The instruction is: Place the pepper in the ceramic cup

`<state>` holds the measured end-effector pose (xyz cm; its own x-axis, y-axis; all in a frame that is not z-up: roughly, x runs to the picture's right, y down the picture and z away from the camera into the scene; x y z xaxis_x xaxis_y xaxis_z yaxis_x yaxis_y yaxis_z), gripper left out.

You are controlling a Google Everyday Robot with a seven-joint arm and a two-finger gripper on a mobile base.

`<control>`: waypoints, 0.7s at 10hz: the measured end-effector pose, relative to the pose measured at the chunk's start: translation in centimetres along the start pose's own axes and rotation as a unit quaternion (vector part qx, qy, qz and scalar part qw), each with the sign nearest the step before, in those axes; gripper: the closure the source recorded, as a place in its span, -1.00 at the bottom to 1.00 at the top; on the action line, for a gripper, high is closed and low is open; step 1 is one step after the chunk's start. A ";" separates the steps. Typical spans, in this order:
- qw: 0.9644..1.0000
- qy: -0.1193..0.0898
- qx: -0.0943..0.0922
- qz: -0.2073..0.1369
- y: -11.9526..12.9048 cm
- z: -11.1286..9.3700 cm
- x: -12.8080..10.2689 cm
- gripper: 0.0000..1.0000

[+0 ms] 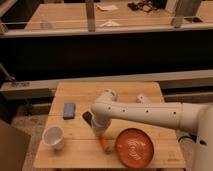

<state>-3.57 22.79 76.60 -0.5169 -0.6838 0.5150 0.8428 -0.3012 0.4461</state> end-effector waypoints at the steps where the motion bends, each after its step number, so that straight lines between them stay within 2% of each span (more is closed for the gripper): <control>1: 1.000 0.003 -0.003 -0.001 0.1 -0.3 0.2 0.99; 7: 1.000 0.015 -0.016 -0.012 -0.3 -2.1 1.7 0.99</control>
<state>-4.37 20.33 75.77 -0.5335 -0.6957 0.4811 0.8342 -0.3386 0.4353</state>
